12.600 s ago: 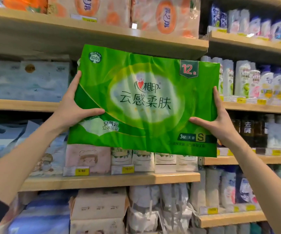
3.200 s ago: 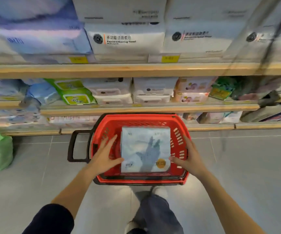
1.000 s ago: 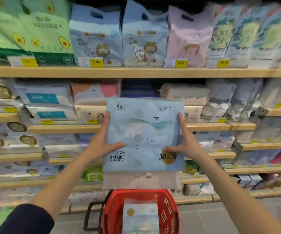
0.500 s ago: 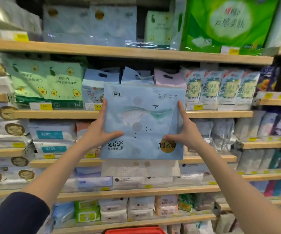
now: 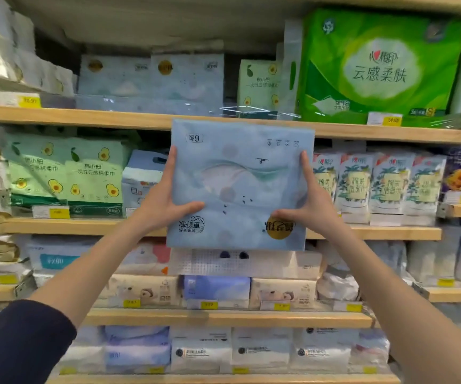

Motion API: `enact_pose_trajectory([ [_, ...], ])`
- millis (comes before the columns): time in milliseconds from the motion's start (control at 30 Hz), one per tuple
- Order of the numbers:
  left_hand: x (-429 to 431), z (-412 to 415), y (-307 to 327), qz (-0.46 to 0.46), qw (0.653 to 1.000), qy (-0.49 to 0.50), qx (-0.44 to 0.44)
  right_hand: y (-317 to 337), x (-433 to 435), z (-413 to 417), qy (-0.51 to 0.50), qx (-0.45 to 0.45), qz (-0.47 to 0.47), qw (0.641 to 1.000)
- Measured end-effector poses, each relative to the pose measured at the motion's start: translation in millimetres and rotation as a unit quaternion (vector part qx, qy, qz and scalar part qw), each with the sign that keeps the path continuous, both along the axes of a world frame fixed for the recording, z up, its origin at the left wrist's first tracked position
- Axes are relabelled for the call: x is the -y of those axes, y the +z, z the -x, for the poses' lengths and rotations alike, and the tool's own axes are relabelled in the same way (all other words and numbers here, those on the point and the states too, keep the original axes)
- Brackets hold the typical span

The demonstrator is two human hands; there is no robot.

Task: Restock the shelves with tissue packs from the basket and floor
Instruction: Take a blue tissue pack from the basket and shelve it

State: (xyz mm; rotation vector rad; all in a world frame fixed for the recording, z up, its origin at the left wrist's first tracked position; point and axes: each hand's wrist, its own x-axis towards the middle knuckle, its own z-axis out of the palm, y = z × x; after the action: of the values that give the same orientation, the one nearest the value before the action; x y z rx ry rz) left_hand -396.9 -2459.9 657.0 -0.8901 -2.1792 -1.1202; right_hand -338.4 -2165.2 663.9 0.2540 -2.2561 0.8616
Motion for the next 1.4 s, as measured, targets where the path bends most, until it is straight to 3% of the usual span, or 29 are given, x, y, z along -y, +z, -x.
enact_pose_trajectory([
  [267, -12.1, 36.6, 76.6, -0.033, 0.997, 0.039, -0.054, 78.3, -12.4, 44.5, 0.032, -0.065, -0.020, 0.997],
  [600, 38.1, 46.7, 156.3, -0.023, 0.988, 0.029, -0.149, 161.0, 31.7, 65.8, 0.078, -0.141, -0.038, 0.986],
  [1033, 137.0, 97.9, 222.7, -0.007, 0.977, -0.001, -0.212, 217.1, 133.3, 97.2, 0.022, -0.197, -0.037, 0.979],
  [1400, 158.0, 148.5, 245.4, 0.021, 0.974, -0.019, -0.224, 244.9, 151.3, 129.0, -0.022, -0.183, -0.065, 0.981],
])
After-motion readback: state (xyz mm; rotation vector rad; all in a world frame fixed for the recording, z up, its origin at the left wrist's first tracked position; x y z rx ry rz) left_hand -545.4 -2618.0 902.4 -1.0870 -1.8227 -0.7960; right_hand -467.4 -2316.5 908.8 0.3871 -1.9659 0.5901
